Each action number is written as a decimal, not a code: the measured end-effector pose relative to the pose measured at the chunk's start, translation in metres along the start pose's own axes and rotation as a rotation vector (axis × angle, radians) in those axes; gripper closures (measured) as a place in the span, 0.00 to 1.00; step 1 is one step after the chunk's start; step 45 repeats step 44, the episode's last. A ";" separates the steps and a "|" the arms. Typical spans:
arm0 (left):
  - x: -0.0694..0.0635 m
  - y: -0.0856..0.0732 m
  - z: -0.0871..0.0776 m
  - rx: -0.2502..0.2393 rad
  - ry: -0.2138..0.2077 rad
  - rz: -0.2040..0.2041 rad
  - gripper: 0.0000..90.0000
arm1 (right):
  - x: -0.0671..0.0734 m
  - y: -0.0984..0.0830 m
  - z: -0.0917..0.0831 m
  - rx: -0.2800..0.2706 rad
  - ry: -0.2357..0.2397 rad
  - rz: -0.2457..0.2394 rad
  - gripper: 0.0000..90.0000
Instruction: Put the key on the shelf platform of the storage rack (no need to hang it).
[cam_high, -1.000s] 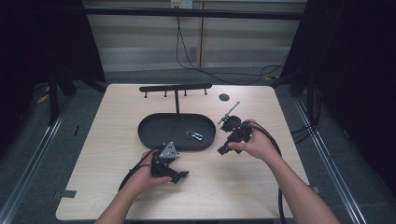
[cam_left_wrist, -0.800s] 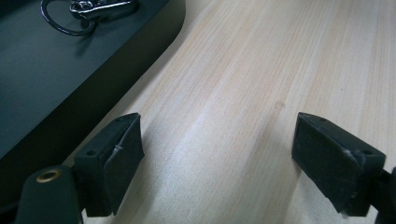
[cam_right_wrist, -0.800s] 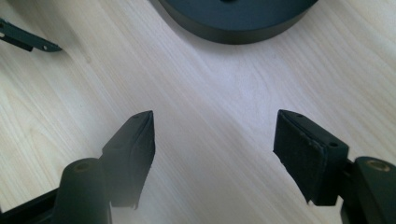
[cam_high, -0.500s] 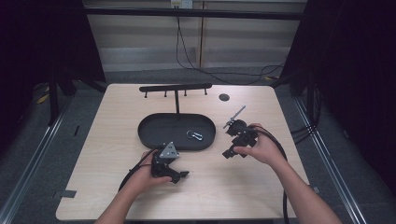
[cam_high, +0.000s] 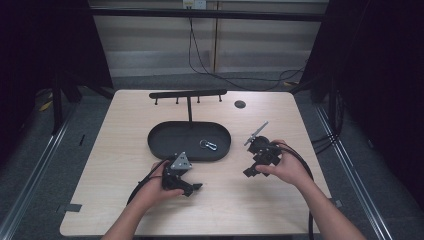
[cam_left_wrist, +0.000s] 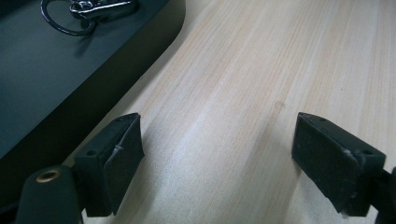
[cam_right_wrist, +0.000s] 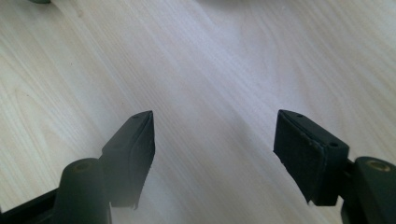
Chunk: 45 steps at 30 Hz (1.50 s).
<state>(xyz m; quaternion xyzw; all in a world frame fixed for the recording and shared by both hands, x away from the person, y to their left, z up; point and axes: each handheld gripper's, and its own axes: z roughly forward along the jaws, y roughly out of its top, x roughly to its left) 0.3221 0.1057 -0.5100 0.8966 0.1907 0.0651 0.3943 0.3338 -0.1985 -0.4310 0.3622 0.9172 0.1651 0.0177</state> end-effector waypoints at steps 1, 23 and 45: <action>0.000 0.000 0.000 0.000 0.000 0.000 0.18 | 0.000 0.000 0.000 0.000 0.000 0.000 0.33; 0.000 0.000 0.000 0.001 0.001 -0.001 0.18 | 0.008 -0.037 0.011 -0.013 0.005 -0.011 0.32; 0.000 0.000 0.000 0.000 0.001 -0.001 0.18 | 0.007 -0.060 0.014 -0.023 -0.020 -0.001 0.32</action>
